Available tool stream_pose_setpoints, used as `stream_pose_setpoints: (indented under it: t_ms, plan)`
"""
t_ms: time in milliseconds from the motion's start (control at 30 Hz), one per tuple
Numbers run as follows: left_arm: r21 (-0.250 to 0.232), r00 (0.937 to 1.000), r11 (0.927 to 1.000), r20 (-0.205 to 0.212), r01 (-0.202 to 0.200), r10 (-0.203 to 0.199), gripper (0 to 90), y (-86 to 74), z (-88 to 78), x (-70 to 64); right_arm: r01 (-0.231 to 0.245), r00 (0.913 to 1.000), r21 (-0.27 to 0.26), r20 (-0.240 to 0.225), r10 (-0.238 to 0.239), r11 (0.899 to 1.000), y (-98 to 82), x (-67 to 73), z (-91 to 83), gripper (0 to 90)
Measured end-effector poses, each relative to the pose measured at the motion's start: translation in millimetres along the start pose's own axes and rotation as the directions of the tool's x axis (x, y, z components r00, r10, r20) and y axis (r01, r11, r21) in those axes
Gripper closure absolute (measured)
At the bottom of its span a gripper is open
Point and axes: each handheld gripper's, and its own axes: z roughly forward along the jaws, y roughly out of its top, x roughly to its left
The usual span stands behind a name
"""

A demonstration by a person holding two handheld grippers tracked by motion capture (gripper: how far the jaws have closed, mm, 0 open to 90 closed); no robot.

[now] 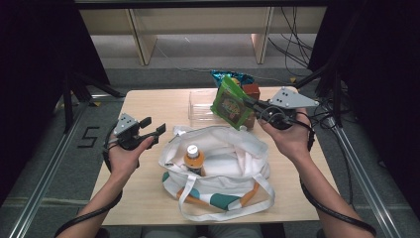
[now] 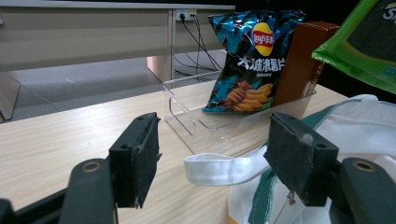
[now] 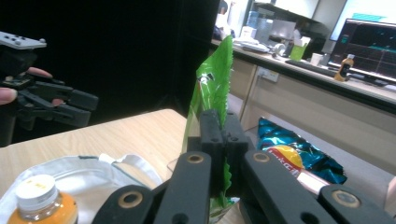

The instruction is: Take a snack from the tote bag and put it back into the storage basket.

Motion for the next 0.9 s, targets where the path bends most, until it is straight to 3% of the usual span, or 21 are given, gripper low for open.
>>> stream_pose_setpoints:
  t_ms: [200, 300, 400, 467, 500, 567, 700, 767, 800, 900]
  plan:
    - [0.002, 1.0000, 1.0000, 0.000, 0.000, 0.000, 33.6, -0.2, 0.2, -0.3, -0.013, 0.9998, 0.004, 0.017, 0.013, 1.000, -1.5, -3.4, 2.9, 90.0]
    - [0.003, 1.0000, 1.0000, 0.000, 0.000, 0.000, 33.6, -0.3, 0.3, -0.2, -0.043, 0.9989, 0.010, 0.017, 0.043, 0.999, -3.0, -3.1, 4.6, 90.0]
    - [0.001, 1.0000, 1.0000, 0.000, 0.000, 0.000, 33.6, -0.2, 0.6, -0.5, -0.005, 0.9988, 0.011, 0.049, 0.005, 1.000, -6.1, -6.6, 7.6, 90.0]
    - [0.001, 1.0000, 1.0000, 0.002, -0.004, 0.004, 33.5, 0.0, 0.5, -0.6, -0.040, 0.9977, 0.026, 0.056, 0.039, 0.999, -8.6, -5.4, 8.5, 90.0]
    - [0.002, 1.0000, 1.0000, 0.002, -0.005, 0.005, 33.5, 0.0, 0.5, -0.4, -0.018, 0.9984, 0.017, 0.053, 0.017, 1.000, -9.5, -7.2, 10.4, 90.0]
    - [0.001, 1.0000, 1.0000, 0.001, -0.002, 0.002, 33.5, -0.1, 0.5, -0.2, -0.038, 0.9982, 0.022, 0.048, 0.037, 0.999, -10.8, -7.3, 11.8, 90.0]
    - [0.002, 1.0000, 1.0000, 0.000, 0.001, -0.001, 33.6, -0.3, 0.3, 0.0, -0.015, 0.9979, 0.016, 0.063, 0.014, 1.000, -11.8, -10.9, 14.3, 90.0]
    - [0.001, 1.0000, 1.0000, 0.000, -0.001, 0.001, 33.6, -0.3, 0.4, -0.1, -0.042, 0.9973, 0.034, 0.062, 0.040, 0.999, -12.2, -10.2, 14.4, 90.0]
    - [0.001, 1.0000, 1.0000, 0.000, -0.001, 0.001, 33.6, -0.3, 0.5, -0.1, -0.022, 0.9980, 0.018, 0.060, 0.020, 1.000, -12.7, -11.9, 16.3, 90.0]
    - [0.002, 1.0000, 1.0000, 0.000, -0.001, 0.001, 33.6, -0.2, 0.4, 0.1, -0.037, 0.9974, 0.039, 0.063, 0.035, 0.999, -13.6, -12.1, 17.7, 90.0]
